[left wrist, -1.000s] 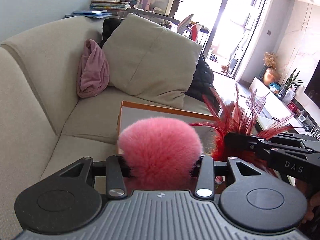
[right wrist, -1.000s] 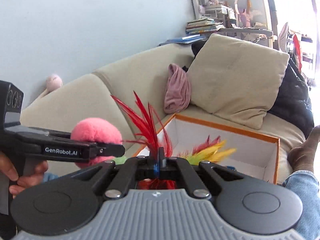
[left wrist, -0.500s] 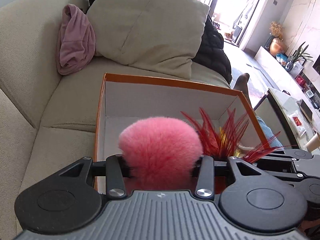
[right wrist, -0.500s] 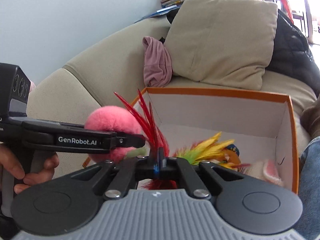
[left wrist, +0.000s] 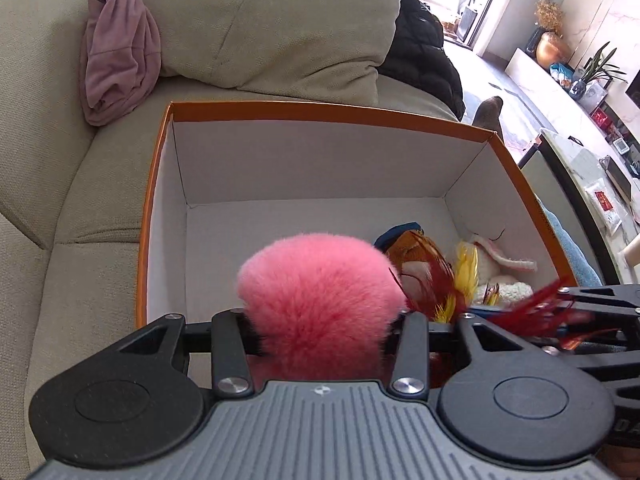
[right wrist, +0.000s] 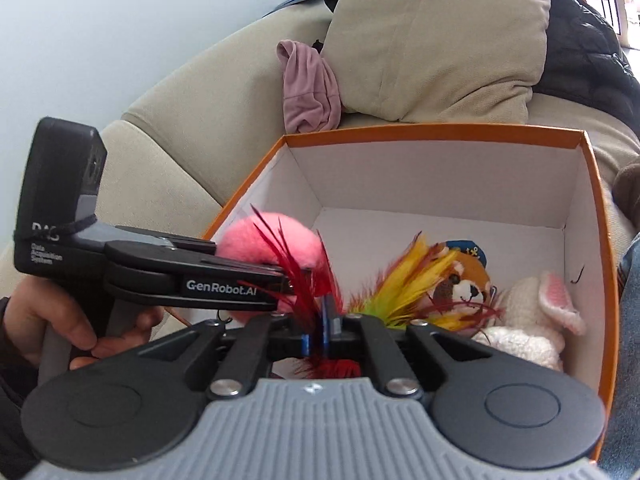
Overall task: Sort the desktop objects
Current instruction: 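Carry the pompom and feathers over the orange box with both tools, then lower both tools into the box and open them to release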
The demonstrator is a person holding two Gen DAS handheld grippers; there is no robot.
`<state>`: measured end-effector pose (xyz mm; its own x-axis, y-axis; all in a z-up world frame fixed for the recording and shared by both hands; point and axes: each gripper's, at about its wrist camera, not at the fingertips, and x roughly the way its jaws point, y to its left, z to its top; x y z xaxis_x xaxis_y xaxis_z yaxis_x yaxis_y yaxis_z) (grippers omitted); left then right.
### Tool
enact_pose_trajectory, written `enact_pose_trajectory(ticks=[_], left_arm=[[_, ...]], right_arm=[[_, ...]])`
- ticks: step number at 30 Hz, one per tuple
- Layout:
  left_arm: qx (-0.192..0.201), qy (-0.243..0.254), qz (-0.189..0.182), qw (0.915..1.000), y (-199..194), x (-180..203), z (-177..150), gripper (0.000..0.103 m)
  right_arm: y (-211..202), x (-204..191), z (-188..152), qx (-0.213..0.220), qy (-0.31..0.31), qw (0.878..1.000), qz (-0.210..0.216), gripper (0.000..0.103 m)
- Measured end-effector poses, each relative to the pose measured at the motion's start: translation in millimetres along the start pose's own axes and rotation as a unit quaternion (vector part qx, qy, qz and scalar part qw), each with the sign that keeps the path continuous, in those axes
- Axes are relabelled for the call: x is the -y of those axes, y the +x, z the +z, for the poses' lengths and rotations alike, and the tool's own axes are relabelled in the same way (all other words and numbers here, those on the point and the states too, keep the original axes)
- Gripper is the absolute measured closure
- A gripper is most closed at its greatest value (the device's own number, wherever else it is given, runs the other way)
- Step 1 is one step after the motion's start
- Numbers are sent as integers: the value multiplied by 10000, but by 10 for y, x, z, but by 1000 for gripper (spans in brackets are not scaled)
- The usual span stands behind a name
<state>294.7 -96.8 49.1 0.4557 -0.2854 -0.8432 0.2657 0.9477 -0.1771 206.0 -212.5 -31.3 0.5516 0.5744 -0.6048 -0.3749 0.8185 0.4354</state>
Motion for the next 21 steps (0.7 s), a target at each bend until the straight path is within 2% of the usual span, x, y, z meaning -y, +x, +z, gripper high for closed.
enact_pose_trajectory(ticks=[1,5,9,16,21], left_arm=[[-16,21,25,10000,16,5,32,54],[-50,172,193,9997,123,67,171,54],[-299,243,172,9991,305,125,272,54],[-1071,460,-106,9931,606,232,241,49],[-994,307,-101,9945,541,151,235,45]], right_arm=[[-71,17,6,116,20,9999,-70,74],[-277,138,51,468,162,9977,-465,74],[-331,279,82,545,241,9947,-841,74],[-208,416,97,302,45,9913,-1277,74],[-70,535,212,-2,-77,9918,-1275,74]])
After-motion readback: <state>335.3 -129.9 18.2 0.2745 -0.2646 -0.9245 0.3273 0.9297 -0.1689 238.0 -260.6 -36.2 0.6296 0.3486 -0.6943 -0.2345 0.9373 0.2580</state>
